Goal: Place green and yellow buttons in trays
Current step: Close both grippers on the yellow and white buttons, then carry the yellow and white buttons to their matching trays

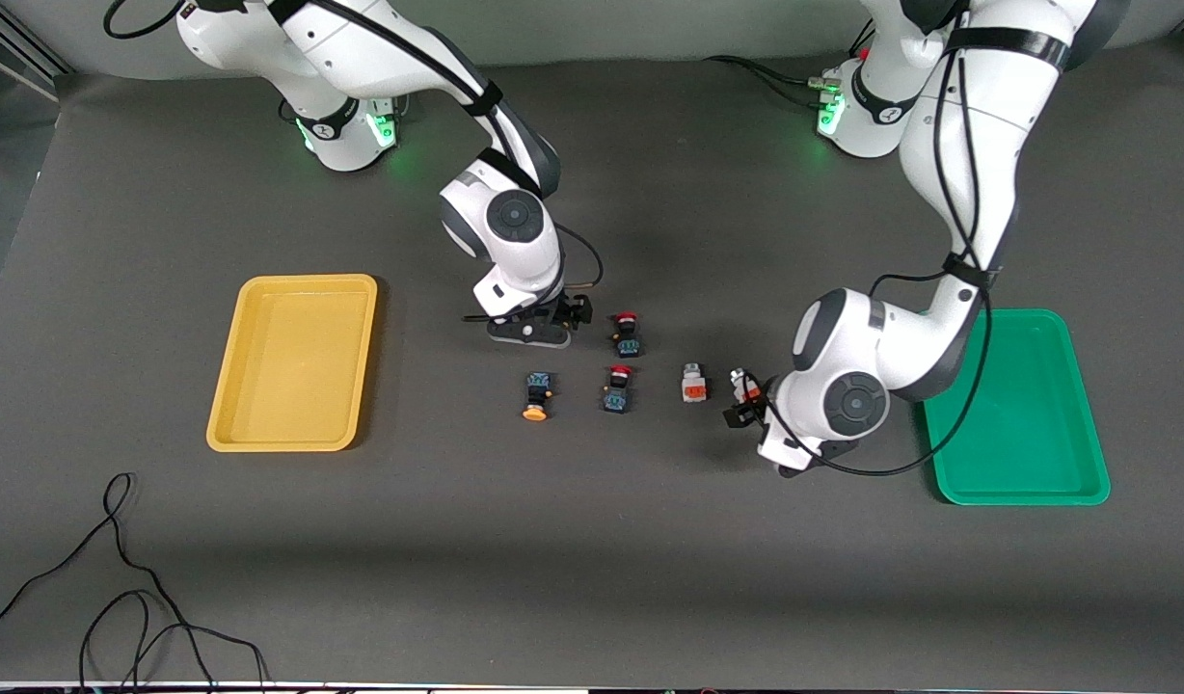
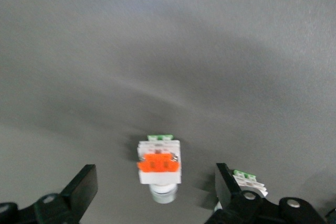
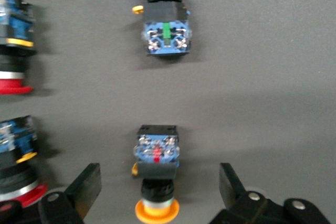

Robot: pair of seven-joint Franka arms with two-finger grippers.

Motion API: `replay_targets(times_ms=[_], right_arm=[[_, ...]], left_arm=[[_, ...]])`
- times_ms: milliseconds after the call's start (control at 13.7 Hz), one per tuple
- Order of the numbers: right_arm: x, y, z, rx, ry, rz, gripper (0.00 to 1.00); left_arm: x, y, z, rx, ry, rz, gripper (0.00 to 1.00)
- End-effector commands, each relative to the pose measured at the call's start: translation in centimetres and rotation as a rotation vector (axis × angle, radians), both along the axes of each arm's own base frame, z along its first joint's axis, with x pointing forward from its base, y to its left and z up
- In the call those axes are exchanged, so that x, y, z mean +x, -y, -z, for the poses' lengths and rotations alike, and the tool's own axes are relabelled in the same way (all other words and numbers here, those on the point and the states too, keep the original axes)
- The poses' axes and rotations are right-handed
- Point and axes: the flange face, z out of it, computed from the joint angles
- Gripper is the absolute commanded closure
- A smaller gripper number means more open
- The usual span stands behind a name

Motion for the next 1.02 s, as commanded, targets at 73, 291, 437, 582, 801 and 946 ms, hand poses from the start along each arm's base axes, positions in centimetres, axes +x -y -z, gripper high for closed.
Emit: replay_targets(times_ms=[73, 291, 437, 582, 801, 946], right_arm=[[0.7, -0.1, 1.6, -0.016, 0.021, 0.017, 0.00], [1.2, -0.5, 2.4, -0.007, 0.029, 0.018, 0.00], [1.3, -0.7, 2.5, -0.005, 0.031, 0.017, 0.17], [1.4, -0.7, 2.4, -0.004, 0.032, 0.017, 0.64], [1.6, -0.5, 2.2, -0.003, 0.033, 0.018, 0.86], [2.5, -0.1, 0.2, 0.009, 0.049, 0.020, 0.87]], left_arm=[[-0.5, 0.9, 1.8, 0.017, 0.006, -0.029, 0.00], [-1.5, 0.6, 3.5, 0.021, 0.003, -0.014, 0.00], [-1.9, 0.5, 4.0, 0.023, 0.001, -0.011, 0.02], [-1.9, 0.6, 4.0, 0.022, 0.003, -0.007, 0.40], [-1.9, 0.6, 4.0, 0.021, 0.002, -0.010, 1.00], [-1.9, 0.5, 3.9, 0.024, -0.001, -0.009, 1.00]])
